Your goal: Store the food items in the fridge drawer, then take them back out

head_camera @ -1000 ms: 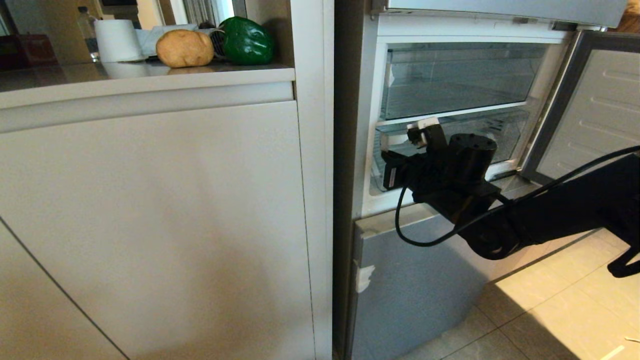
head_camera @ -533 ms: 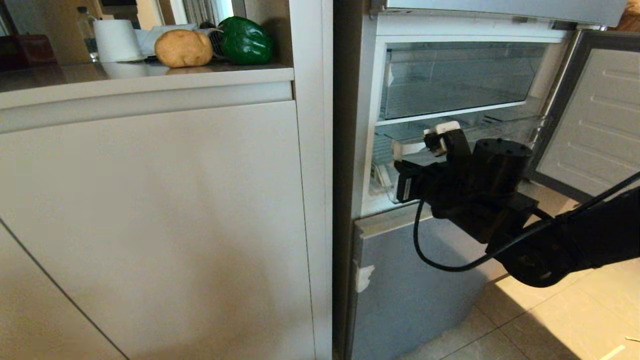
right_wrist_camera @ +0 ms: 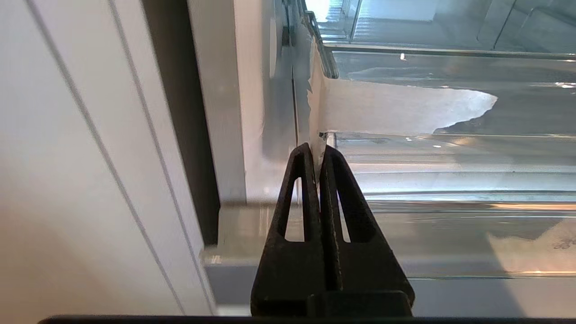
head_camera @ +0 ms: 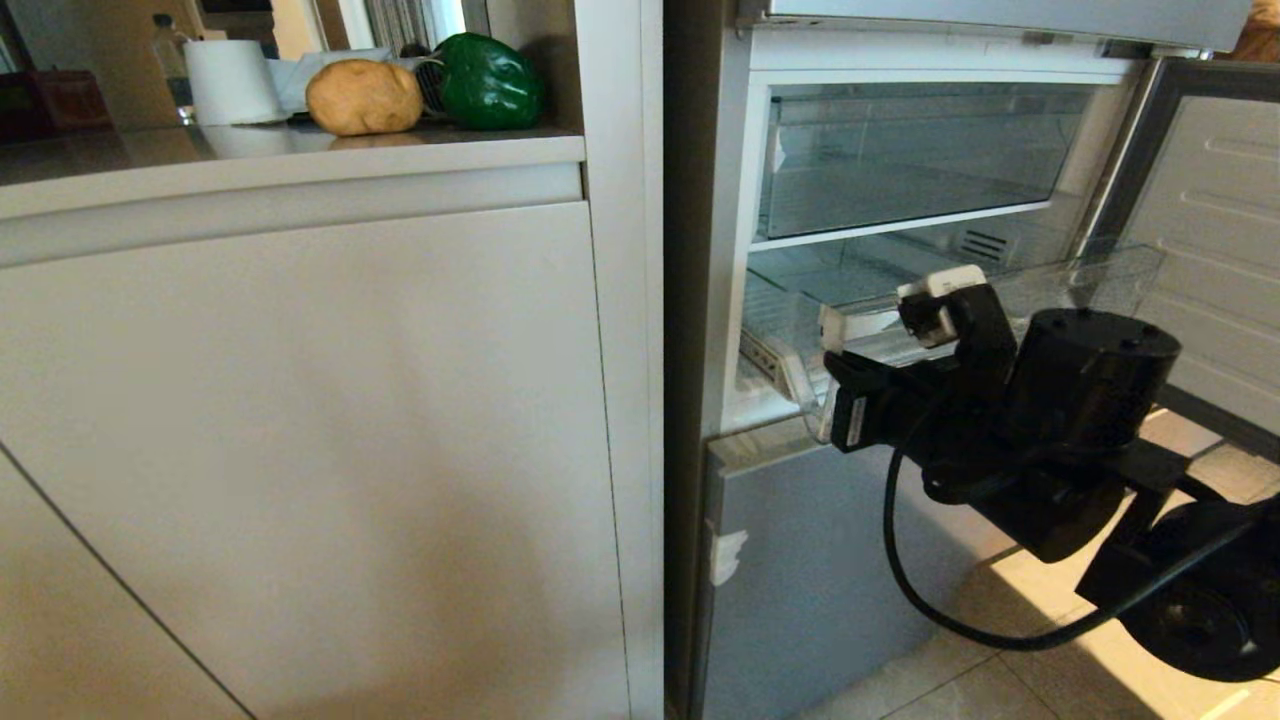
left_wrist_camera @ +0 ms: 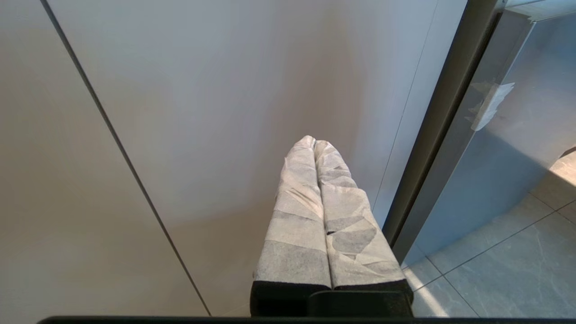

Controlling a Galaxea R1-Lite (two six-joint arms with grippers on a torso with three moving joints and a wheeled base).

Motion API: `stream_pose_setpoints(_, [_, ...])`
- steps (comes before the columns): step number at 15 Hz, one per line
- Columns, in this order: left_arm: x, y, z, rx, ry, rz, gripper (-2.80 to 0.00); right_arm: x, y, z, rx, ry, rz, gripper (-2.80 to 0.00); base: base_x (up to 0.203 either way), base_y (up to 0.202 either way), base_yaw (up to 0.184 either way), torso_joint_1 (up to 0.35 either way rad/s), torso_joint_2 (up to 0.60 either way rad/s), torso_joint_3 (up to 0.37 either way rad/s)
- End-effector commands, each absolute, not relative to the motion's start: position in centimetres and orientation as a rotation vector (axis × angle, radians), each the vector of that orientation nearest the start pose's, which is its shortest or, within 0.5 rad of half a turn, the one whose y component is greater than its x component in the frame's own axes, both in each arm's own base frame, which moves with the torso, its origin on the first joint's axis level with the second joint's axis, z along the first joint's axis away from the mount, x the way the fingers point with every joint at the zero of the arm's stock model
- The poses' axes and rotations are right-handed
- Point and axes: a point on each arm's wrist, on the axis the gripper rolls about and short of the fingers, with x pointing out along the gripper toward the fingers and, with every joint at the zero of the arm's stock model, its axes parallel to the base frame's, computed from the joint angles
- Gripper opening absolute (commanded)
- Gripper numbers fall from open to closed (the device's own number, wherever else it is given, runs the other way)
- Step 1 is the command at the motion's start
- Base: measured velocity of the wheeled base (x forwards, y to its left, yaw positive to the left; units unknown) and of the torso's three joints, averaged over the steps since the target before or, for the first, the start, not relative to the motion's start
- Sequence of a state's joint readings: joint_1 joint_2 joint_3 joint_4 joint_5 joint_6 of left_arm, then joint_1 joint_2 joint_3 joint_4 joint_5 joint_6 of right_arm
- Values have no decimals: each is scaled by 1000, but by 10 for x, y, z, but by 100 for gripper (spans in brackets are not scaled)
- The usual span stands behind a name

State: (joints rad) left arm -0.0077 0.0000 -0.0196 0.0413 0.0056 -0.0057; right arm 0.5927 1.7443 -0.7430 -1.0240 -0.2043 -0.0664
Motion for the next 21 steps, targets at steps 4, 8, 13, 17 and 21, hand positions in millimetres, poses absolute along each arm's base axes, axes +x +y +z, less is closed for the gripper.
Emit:
stream_pose_setpoints(4, [-24,0,76,-6,24,-2,-280,243,164,199,-44,-51,399,0,0,0,0,0,0,0])
stream_pose_setpoints(8, [-24,0,76,-6,24,-1,-280,229,156,199,-46,-48,372,0,0,0,0,0,0,0])
stream_pose_setpoints(13, [-24,0,76,-6,24,-1,-280,193,142,196,-50,-36,382,0,0,0,0,0,0,0])
stream_pose_setpoints(17, [-24,0,77,-6,23,-1,-280,171,134,197,-44,-44,385,0,0,0,0,0,0,0])
stream_pose_setpoints(21, [-24,0,77,-6,23,-1,-280,159,123,194,-43,-45,364,0,0,0,0,0,0,0])
